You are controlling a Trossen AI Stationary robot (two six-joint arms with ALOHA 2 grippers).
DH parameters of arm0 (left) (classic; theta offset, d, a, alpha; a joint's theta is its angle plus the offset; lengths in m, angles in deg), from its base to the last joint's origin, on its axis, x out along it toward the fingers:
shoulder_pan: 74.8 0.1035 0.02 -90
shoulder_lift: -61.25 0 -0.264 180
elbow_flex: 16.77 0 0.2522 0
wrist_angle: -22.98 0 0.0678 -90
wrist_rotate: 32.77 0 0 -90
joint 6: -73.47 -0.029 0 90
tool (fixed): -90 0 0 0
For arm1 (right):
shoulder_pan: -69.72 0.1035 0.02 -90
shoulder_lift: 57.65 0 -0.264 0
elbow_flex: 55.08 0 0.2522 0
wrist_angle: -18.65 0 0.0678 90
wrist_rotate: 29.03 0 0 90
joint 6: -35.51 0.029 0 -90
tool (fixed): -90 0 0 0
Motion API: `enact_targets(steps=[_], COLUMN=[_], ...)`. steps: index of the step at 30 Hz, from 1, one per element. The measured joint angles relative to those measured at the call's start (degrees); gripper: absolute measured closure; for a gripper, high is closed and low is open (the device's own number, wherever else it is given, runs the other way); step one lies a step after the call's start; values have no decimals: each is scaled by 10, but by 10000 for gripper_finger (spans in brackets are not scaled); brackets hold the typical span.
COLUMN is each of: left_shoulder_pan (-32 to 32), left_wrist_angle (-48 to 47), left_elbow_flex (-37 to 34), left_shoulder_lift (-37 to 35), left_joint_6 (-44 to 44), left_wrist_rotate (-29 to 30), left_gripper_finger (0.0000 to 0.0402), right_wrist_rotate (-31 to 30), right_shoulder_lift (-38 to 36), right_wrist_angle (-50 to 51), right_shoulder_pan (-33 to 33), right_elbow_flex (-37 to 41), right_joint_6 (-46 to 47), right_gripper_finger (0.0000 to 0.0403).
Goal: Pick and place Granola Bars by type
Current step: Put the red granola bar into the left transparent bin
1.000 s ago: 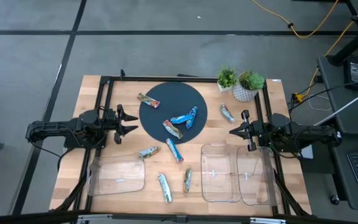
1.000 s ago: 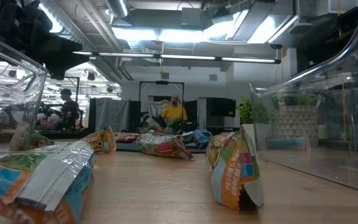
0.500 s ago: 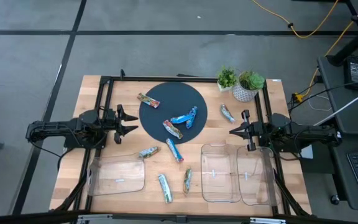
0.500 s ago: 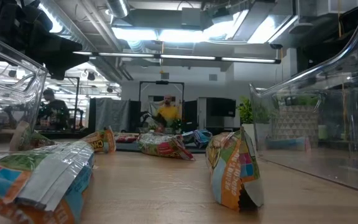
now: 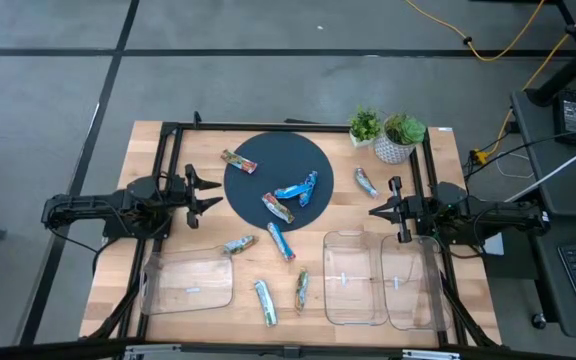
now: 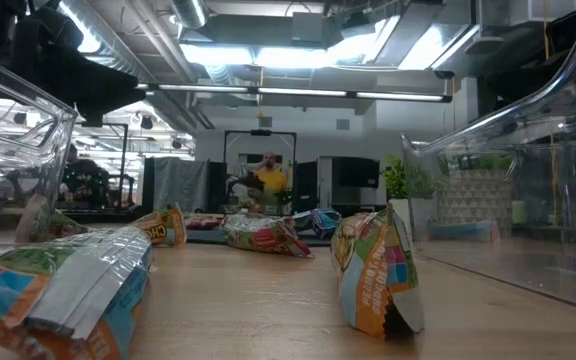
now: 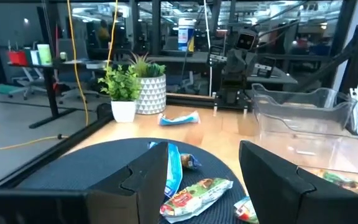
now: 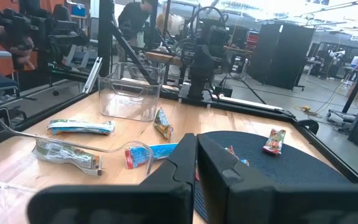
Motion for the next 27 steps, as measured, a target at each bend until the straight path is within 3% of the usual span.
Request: enact_targets(steps=[5,13,20,27], left_shoulder_pan=[0,0,0,0], left_wrist_angle=[10,65,45,34], left_elbow_flex=[0,13,118,264], left_shoulder_lift=[0,0,37,172], left_joint_6=[-18,49,50,56], left_wrist_rotate=[36,40,94,127], left_gripper_finger=[210,212,213,213], right_wrist_rotate=[0,0,0,-1], right_shoulder_lift=[0,0,0,0], right_wrist_angle=[0,-16,-79,-208], right_shoulder_pan=[0,0,0,0], right_elbow_flex=[0,0,0,0], right_joint_6=[1,1,1,43], right_gripper_finger=[385,385,385,385])
